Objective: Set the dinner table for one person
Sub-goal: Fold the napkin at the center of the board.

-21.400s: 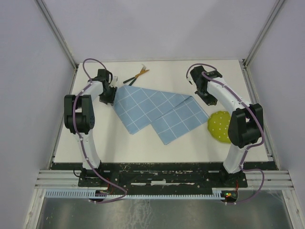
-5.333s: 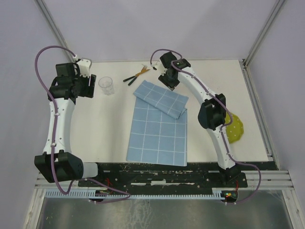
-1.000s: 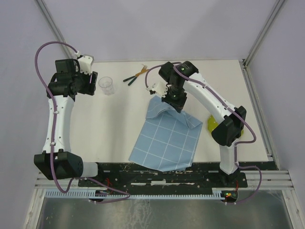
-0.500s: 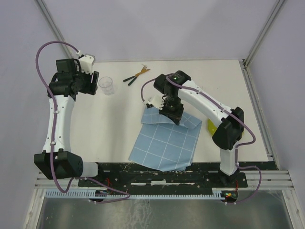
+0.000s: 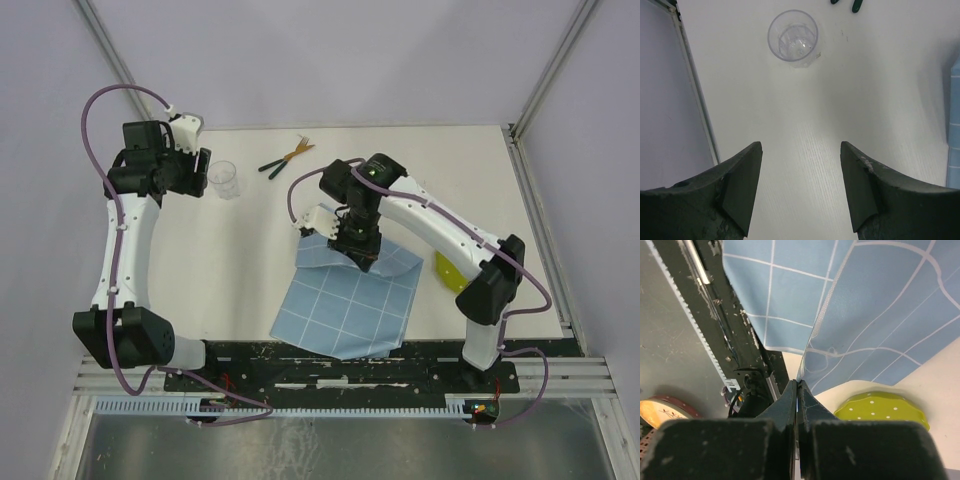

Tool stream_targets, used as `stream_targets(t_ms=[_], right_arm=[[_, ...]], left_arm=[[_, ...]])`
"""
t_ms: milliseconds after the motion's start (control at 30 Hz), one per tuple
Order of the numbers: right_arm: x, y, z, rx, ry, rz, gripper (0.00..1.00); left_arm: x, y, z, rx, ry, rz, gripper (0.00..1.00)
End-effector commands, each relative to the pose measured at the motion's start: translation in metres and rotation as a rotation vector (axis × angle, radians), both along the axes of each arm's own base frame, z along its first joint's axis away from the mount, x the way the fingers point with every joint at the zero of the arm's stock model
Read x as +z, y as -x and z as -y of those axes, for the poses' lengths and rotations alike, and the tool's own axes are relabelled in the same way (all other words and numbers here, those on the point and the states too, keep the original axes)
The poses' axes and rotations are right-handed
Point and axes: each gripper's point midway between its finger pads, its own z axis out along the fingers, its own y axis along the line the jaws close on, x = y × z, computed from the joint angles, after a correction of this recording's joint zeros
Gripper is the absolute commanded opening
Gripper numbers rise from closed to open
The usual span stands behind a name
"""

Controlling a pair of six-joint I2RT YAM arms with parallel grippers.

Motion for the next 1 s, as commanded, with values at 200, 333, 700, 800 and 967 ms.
stream_targets(t_ms=[200, 333, 700, 800, 967], right_arm=[[0.021, 0.078, 0.034, 0.133, 0.085, -0.099, 0.02], [0.017, 0.087, 0.037, 0.141, 0.099, -0.127, 0.02], [0.005, 0.116, 0.031, 0.220, 0.140, -0.178, 0.02], [0.006, 0.122, 0.031, 0.266, 0.151, -0.170, 0.02], [0.002, 0.135, 0.032, 0.331, 0.179, -0.168, 0.02]], left_arm=[[0.024, -0.013, 0.006, -0.056, -0.031, 0.086, 0.71], [0.024, -0.013, 0.007, -0.057, -0.034, 0.082, 0.71], [0.024, -0.008, 0.007, -0.053, -0.048, 0.082, 0.71], [0.024, -0.008, 0.007, -0.053, -0.051, 0.081, 0.71], [0.024, -0.007, 0.007, -0.055, -0.053, 0.082, 0.71]])
